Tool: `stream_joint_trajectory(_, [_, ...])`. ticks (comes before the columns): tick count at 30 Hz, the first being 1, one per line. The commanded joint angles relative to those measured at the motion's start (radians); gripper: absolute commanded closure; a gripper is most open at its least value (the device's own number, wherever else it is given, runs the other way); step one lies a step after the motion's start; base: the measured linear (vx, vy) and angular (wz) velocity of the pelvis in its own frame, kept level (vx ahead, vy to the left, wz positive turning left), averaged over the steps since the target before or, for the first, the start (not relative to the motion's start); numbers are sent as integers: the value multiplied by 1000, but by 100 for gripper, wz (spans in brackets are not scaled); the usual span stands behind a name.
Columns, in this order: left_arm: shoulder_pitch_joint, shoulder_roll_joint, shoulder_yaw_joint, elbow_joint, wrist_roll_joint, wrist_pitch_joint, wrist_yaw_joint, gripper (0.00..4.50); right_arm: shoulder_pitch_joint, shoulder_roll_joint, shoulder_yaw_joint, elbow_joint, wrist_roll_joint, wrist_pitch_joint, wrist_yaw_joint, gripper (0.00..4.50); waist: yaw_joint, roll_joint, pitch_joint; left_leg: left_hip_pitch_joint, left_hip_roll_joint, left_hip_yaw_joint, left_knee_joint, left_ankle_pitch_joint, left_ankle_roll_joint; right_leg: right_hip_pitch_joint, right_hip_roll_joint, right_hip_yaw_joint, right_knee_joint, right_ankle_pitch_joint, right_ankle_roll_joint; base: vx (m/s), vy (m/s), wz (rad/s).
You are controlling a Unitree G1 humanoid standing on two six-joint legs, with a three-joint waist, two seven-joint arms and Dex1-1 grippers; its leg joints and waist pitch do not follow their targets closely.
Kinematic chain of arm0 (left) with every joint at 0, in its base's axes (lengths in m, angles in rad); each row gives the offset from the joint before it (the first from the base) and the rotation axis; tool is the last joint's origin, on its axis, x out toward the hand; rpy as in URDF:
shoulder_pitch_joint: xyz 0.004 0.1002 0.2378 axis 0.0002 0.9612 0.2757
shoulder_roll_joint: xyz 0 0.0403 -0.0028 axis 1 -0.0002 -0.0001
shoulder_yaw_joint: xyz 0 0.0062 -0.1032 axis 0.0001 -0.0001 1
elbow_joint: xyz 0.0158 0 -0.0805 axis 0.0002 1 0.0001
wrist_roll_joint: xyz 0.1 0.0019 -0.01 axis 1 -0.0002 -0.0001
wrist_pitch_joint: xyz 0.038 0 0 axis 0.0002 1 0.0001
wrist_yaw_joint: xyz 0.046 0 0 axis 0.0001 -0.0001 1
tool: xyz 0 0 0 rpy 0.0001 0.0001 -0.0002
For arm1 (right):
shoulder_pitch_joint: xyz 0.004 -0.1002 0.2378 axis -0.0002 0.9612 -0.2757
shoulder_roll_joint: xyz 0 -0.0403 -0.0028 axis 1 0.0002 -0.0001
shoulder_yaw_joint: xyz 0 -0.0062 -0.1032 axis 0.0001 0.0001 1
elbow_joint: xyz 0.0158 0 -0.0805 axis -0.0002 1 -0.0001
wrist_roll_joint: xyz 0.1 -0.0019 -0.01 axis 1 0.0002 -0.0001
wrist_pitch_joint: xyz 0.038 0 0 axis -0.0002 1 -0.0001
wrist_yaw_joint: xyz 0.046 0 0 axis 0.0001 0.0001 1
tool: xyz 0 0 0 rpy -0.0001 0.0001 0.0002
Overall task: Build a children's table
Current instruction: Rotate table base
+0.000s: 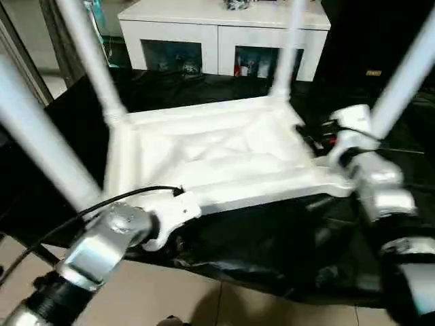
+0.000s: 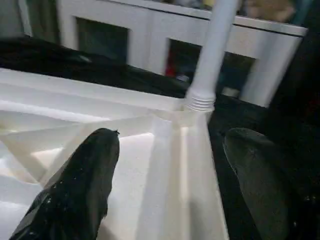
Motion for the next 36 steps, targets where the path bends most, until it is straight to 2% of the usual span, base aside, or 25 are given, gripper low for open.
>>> stream_joint_trajectory(1, [-18,-9,-9,31,18,-10,33,101,-32,-49,-50,49,-8,-28,-39,84,-12,-7,-72,23,6,-6,-68,-211,12,42,-23,19,-65,-162,-216,0,0,0])
stream_joint_trajectory(5, [-35,-57,-17,70,26,-41,61,101,-68,-84,-54,121,-27,-53,-62,84,-14,-13,-73,15,4,-6,-65,-189,28,48,-25,16,-64,-154,-215,0,0,0])
stream_joint_trajectory(6, [-38,-70,-18,82,27,-58,68,101,-75,-90,-53,133,-31,-56,-66,84,-14,-13,-73,16,4,-5,-64,-188,31,47,-25,15,-65,-159,-217,0,0,0])
stream_joint_trajectory(8, [-39,-113,-4,118,22,-123,101,101,-94,-96,-52,159,-35,-66,-66,84,-14,-20,-73,15,4,-4,-63,-184,38,48,-26,15,-66,-165,-218,0,0,0])
stream_joint_trajectory(10, [-31,-131,13,133,9,-160,117,101,-101,-90,-50,167,-29,-74,-49,84,-14,-18,-74,13,5,-6,-62,-181,48,48,-26,14,-66,-165,-215,0,0,0])
stream_joint_trajectory(11, [-30,-134,16,134,6,-163,119,101,-102,-88,-51,167,-27,-74,-46,84,-17,-24,-74,11,4,-5,-62,-176,54,49,-26,14,-64,-157,-215,0,0,0])
stream_joint_trajectory(13, [3,-150,57,132,-39,-232,122,101,-97,-55,-57,148,-4,-85,12,84,-18,-26,-75,10,6,-5,-61,-169,66,49,-27,13,-64,-152,-218,0,0,0])
stream_joint_trajectory(14, [3,-150,57,132,-39,-232,122,101,-97,-55,-57,148,-4,-85,12,84,-21,-26,-74,6,7,-6,-62,-171,73,50,-30,13,-63,-151,-220,0,0,0])
stream_joint_trajectory(16, [58,-155,117,86,-121,-273,82,101,-77,-3,-54,112,27,-104,92,84,-30,-25,-74,3,9,-8,-64,-175,82,51,-31,12,-62,-156,-226,0,0,0])
stream_joint_trajectory(17, [58,-155,117,86,-121,-273,82,101,-77,-3,-54,112,27,-104,92,84,-31,-25,-74,1,10,-9,-64,-173,83,52,-31,11,-60,-155,-226,0,0,0])
stream_joint_trajectory(18, [115,-131,164,8,-214,-246,-8,101,-42,44,-42,58,46,-110,131,84,-29,-19,-75,9,11,-7,-62,-175,85,47,-32,12,-61,-155,-228,0,0,0])
stream_joint_trajectory(19, [130,-122,175,-13,-241,-238,-36,101,-33,56,-40,44,52,-110,138,84,-31,-22,-75,4,14,-9,-64,-165,88,51,-36,14,-56,-138,-231,0,0,0])
stream_joint_trajectory(20, [163,-95,197,-60,-299,-201,-96,101,-12,79,-33,12,63,-109,149,84,-32,-16,-74,9,15,-7,-64,-160,90,45,-30,13,-54,-128,-241,0,0,0])
stream_joint_trajectory(21, [163,-95,197,-60,-299,-201,-96,101,-12,79,-33,12,63,-109,149,84,-32,-16,-74,9,15,-7,-64,-160,90,45,-30,13,-54,-128,-241,0,0,0])
stream_joint_trajectory(22, [204,-44,220,-113,-365,-142,-166,81,23,105,-22,-39,77,-103,159,84,-33,-9,-73,12,15,-7,-66,-164,92,40,-23,12,-55,-129,-251,0,0,0])
stream_joint_trajectory(23, [226,-11,231,-134,-391,-112,-201,70,46,117,-13,-70,84,-102,167,84,-30,-8,-72,15,17,-5,-67,-163,91,38,-22,14,-53,-119,-253,0,0,0])
stream_joint_trajectory(24, [248,27,241,-152,-418,-87,-235,70,71,130,-6,-103,90,-103,179,84,-27,-1,-69,20,17,-4,-70,-191,84,34,-19,13,-56,-145,-248,0,0,0])
stream_joint_trajectory(25, [269,63,259,-159,-438,-63,-261,67,104,143,2,-143,102,-102,198,84,-27,-2,-69,21,18,-4,-71,-202,80,34,-19,15,-57,-154,-245,0,0,0])
stream_joint_trajectory(26, [270,66,260,-159,-440,-61,-263,51,107,143,2,-147,103,-101,200,84,-27,2,-65,22,18,-4,-76,-233,69,32,-16,14,-61,-185,-234,0,0,0])
stream_joint_trajectory(27, [300,129,282,-149,-455,-48,-296,37,167,156,14,-224,136,-77,263,84,-29,2,-63,26,17,-5,-80,-268,53,29,-15,16,-65,-214,-225,0,0,0])
stream_joint_trajectory(28, [309,150,287,-145,-457,-44,-308,37,187,158,19,-253,151,-64,289,84,-26,5,-62,29,17,-5,-81,-287,46,28,-15,16,-66,-229,-219,0,0,0])
stream_joint_trajectory(30, [332,193,299,-130,-448,-53,-330,25,233,153,26,-321,181,-28,343,84,-28,6,-55,28,20,-11,-93,-347,27,28,-17,18,-74,-295,-186,0,0,0])
stream_joint_trajectory(32, [376,272,347,-67,-418,-92,-363,8,341,122,52,-469,244,56,454,84,-23,5,-54,36,20,-10,-95,-375,21,24,-17,23,-82,-330,-163,0,0,0])
stream_joint_trajectory(33, [386,291,361,-57,-417,-95,-367,8,365,112,58,-502,253,74,468,84,-27,6,-52,29,18,-13,-100,-378,16,29,-19,23,-82,-348,-153,0,0,0])
stream_joint_trajectory(36, [411,324,423,-22,-440,-97,-382,8,413,85,62,-534,250,87,485,84,-30,3,-51,32,18,-15,-103,-389,5,26,-26,25,-89,-391,-150,0,0,0])
